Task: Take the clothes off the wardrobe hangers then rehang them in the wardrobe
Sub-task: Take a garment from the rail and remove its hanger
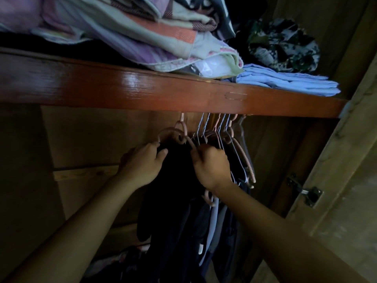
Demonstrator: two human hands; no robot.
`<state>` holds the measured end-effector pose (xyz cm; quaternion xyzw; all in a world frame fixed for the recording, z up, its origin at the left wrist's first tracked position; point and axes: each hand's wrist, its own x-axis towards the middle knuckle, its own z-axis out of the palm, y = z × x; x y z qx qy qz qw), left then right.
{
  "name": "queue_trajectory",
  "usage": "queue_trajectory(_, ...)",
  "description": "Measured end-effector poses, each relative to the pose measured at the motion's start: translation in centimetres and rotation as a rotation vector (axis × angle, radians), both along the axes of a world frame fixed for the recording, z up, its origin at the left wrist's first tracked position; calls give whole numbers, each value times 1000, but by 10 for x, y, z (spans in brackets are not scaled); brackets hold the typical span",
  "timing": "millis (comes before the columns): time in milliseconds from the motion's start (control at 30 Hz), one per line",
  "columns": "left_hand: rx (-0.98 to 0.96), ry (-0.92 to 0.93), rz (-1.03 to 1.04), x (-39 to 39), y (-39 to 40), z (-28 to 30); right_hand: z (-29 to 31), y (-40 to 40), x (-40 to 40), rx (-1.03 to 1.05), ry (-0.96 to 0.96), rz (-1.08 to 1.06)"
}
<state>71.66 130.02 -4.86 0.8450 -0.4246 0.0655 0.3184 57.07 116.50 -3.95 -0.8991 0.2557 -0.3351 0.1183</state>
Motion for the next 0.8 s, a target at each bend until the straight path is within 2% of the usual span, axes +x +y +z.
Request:
queue_trajectory(200,-46,156,8,-1,-10,-30,-19,6,-45,-27,-3,38)
queue_trajectory(333,-82,84,-32,-6,-11,-46,-28,5,-79,42,-25,88)
queue_trajectory(433,-60,82,-134,-10,-11,-46,-29,4,-107,25,29,124)
queue_trajectory(633,-18,142,-486,-45,-16,-41,-37,8,-179,-75,145,152)
queue_trajectory(800,67,261,-568,-84,-22,-52,-39,15,-252,-23,150,82)
